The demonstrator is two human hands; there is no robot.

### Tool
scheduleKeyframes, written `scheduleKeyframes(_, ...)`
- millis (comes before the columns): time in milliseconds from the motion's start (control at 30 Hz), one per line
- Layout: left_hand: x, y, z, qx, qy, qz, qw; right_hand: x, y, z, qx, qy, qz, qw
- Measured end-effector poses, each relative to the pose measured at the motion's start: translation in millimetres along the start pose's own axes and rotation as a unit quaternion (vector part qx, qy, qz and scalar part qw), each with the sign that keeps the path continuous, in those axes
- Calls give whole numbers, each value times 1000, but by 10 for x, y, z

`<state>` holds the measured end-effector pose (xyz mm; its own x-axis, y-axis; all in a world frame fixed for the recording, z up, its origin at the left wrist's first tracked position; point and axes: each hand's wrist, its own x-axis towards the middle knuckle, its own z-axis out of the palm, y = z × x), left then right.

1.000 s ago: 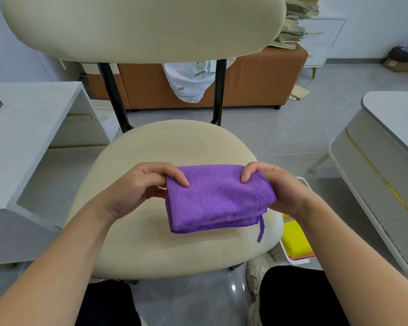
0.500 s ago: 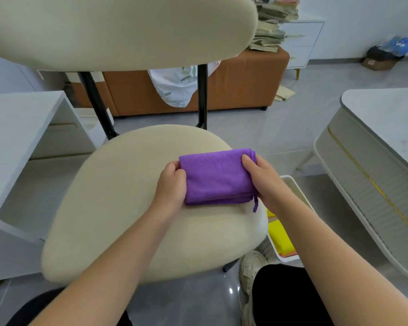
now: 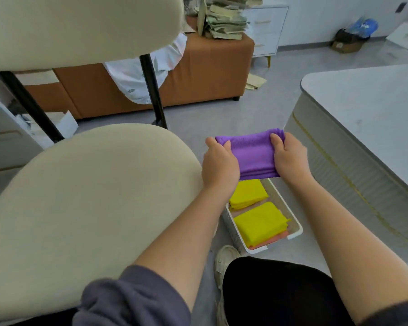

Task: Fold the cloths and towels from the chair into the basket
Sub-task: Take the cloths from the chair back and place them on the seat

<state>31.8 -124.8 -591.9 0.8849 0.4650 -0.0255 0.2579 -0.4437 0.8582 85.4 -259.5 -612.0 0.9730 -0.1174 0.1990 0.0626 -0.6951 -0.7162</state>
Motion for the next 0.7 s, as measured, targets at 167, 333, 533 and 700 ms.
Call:
scheduleKeyframes(167, -128, -275, 767, 20, -102, -155, 982, -7, 808, 4, -47, -85, 81, 992)
scheduleKeyframes(333, -83, -687, 1290, 36, -172, -345, 922, 63, 1439, 278, -114, -261, 177, 942)
scheduleKeyframes(533, 206, -970, 1815, 30, -108, -391, 913, 311, 1815, 683, -114, -308, 194, 924)
scheduleKeyframes(700, 565, -1132, 2149, 89, -17, -271, 958, 527, 1943, 1104, -56, -189, 144, 970)
